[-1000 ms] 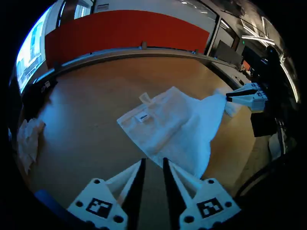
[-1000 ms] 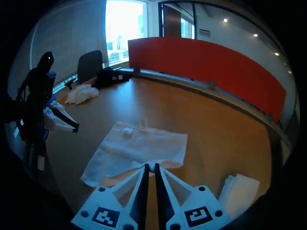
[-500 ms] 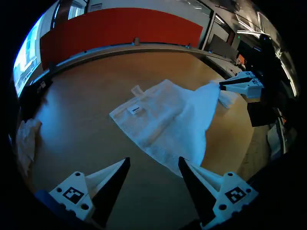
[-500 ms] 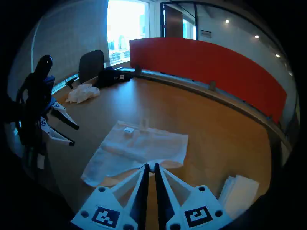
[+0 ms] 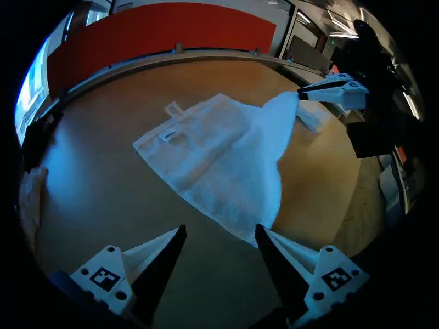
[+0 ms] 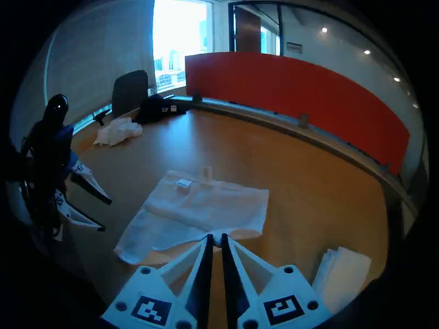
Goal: Fold towel
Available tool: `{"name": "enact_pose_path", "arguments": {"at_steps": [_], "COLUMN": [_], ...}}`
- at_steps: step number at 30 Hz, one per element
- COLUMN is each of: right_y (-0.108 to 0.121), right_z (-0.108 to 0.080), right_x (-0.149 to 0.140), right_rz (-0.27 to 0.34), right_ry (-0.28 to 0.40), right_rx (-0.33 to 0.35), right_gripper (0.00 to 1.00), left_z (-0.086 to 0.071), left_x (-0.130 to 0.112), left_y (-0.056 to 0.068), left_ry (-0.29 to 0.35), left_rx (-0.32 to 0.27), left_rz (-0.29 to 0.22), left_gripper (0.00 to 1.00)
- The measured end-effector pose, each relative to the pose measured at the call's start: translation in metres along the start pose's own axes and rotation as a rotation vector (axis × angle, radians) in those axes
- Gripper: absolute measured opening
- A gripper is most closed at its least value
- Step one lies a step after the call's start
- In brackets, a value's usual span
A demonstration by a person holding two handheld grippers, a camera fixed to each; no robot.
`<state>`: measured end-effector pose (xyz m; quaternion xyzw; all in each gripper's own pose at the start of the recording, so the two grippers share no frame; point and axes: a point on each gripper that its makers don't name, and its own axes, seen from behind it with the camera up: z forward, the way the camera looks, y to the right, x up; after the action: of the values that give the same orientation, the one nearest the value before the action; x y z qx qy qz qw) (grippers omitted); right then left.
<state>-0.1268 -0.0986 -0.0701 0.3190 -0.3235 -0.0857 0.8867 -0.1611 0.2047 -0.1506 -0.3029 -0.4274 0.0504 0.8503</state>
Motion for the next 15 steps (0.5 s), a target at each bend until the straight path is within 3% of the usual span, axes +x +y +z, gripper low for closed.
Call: {"name": "enact_pose_path", "arguments": {"at_steps": [15], "right_y": [-0.004], "right_z": [0.001], "right_x": [-0.003], "right_rz": [-0.003], "right_ry": [0.003], "right_rx": [0.000], "right_gripper": [0.11], "left_z": [0.029], "left_x": [-0.035], "left_y": [0.045], "left_ry": [-0.056], "left_rx": [-0.056], "left_rz": [0.011], "left_gripper": [0.93]}}
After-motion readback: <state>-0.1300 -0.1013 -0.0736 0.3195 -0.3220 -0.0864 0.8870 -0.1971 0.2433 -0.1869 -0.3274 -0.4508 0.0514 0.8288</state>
